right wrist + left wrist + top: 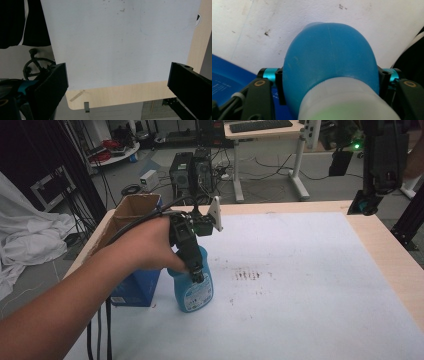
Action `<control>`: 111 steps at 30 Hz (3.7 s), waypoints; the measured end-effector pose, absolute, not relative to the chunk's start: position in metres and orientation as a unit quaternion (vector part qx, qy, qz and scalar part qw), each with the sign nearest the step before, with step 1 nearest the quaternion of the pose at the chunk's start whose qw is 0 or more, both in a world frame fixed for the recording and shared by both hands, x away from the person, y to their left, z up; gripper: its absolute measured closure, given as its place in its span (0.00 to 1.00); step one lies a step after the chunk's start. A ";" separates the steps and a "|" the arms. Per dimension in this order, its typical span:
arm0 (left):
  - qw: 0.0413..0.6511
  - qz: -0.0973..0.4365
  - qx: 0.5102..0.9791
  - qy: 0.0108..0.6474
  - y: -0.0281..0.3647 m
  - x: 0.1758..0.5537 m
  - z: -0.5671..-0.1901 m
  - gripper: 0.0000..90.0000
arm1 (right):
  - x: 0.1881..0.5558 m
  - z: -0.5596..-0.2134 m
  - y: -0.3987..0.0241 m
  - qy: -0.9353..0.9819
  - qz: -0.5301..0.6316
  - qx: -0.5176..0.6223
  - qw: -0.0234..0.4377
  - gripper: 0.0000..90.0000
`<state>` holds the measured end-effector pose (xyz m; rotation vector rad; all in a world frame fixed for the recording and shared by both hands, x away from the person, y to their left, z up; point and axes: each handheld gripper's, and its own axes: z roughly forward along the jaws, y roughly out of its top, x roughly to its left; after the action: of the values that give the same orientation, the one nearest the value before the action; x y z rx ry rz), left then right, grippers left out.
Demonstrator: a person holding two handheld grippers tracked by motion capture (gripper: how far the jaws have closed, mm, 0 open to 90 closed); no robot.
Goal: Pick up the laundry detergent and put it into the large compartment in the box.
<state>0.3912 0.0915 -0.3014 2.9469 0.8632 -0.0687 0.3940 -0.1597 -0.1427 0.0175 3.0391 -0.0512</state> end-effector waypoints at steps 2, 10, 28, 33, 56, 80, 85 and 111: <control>0.036 -0.019 0.958 0.285 0.091 0.391 -0.302 0.42 | 0.394 -0.143 -0.160 0.999 -0.016 0.006 0.051 0.02; 0.035 -0.014 0.960 0.278 0.092 0.389 -0.301 0.43 | 0.394 -0.145 -0.160 0.999 -0.019 0.005 0.050 0.02; 0.025 -0.026 0.966 0.258 0.104 0.389 -0.214 0.43 | 0.388 -0.143 -0.164 0.998 -0.015 0.004 0.053 0.02; 0.030 -0.020 0.964 0.263 0.112 0.390 -0.178 0.43 | 0.387 -0.143 -0.164 0.998 -0.015 0.003 0.054 0.02; 0.048 -0.004 0.922 0.385 0.192 0.404 -0.109 0.43 | 0.390 -0.149 -0.158 0.999 -0.019 0.005 0.047 0.02; 0.026 -0.014 0.903 0.428 0.244 0.437 -0.169 0.43 | 0.400 -0.155 -0.155 0.999 -0.029 0.018 0.040 0.02; 0.006 -0.017 0.917 0.398 0.241 0.439 -0.196 0.43 | 0.402 -0.156 -0.155 0.999 -0.028 0.020 0.040 0.02; -0.009 -0.036 0.959 0.280 0.242 0.442 -0.289 0.43 | 0.406 -0.165 -0.144 0.999 -0.031 0.010 0.033 0.02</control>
<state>0.4415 0.2424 -0.2888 3.0303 0.8852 -0.1128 0.4055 -0.1440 -0.1646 0.0322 3.0733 -0.0951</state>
